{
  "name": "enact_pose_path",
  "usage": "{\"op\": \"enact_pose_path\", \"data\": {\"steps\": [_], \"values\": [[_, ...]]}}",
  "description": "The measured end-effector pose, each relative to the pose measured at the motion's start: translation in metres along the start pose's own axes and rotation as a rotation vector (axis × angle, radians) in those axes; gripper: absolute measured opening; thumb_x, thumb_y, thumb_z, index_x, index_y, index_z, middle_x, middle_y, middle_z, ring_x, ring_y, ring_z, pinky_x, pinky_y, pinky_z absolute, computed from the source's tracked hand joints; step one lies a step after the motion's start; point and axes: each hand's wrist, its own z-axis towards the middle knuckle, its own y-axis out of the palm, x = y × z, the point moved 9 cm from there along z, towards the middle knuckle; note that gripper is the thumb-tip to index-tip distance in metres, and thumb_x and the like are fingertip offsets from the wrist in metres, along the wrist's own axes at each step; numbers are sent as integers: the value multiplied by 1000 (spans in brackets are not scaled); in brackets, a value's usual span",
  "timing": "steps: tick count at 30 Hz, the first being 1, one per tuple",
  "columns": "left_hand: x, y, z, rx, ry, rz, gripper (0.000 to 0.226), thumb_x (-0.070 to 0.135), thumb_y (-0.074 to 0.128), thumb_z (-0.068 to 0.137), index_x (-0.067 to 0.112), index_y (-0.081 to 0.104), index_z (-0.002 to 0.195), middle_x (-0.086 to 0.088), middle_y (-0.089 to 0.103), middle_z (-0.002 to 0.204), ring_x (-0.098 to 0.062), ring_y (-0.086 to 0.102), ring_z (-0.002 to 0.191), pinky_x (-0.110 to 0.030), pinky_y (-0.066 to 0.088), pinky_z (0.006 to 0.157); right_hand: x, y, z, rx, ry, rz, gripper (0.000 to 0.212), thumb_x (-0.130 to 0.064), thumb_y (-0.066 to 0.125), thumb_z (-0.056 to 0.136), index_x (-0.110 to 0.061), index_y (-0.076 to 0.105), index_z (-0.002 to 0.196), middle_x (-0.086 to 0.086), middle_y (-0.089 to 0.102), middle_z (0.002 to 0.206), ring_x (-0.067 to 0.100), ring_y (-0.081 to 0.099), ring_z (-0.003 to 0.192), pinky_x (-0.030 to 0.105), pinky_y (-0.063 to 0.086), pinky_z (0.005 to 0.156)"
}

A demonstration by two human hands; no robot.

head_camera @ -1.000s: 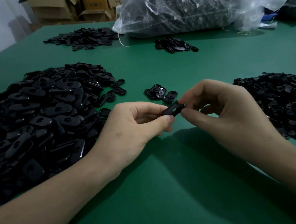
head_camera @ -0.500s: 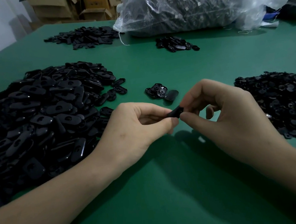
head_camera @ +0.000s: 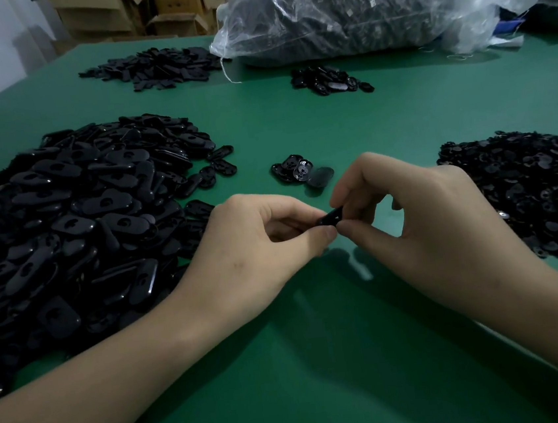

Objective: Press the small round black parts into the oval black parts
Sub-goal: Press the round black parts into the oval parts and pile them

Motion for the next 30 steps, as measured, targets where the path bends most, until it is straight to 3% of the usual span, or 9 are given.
{"op": "enact_pose_path", "data": {"steps": [2,5,9,14,18,23,27,30], "values": [[2,-1,-1,13,11,40,5,22,81,88,25,82,92,8,79,79,-13,77,77,-27,61,77,0,-1,0,-2,7,-11,24,-18,76,83,-30,61,98,-20,67,79,5,65,80,28,46,72],[6,0,-2,34,33,84,3,23,81,88,26,81,89,7,78,77,-16,76,76,-37,61,76,2,-4,0,17,41,15,24,-18,79,80,-31,62,93,-20,69,75,3,67,77,22,46,71],[9,0,-3,34,55,92,2,26,80,88,26,81,89,8,77,76,-15,76,75,-38,59,75,12,-5,-1,51,141,76,25,-22,84,76,-34,64,84,-20,70,70,-1,67,72,16,47,72],[6,-3,-2,35,56,65,6,20,78,90,26,81,89,7,78,76,-12,76,74,-28,60,72,19,-8,-1,69,221,115,27,-39,88,71,-34,65,84,-18,71,70,3,66,67,13,45,66],[6,-1,1,-17,45,-12,9,17,74,94,24,80,92,4,79,81,-9,76,76,-13,51,64,30,-5,-1,32,317,310,31,-48,86,64,-30,70,83,-12,73,71,6,63,60,11,41,55],[6,1,2,-61,39,-96,9,24,71,93,21,80,94,3,78,84,-11,76,77,-14,50,63,39,6,-3,-32,394,592,39,-48,86,58,-21,73,85,2,74,69,11,62,55,22,48,54],[5,1,2,-55,55,-117,8,14,75,93,20,79,90,2,77,78,-9,74,73,-10,49,63,39,15,-4,-64,414,724,35,-38,87,60,-15,73,81,8,73,68,17,65,55,23,53,56],[8,-4,3,3,88,-124,6,21,74,88,23,79,86,1,77,77,-10,74,72,-11,49,63,39,21,-6,-68,455,820,34,-34,85,62,-12,72,85,11,74,72,18,66,57,24,55,62]]}}
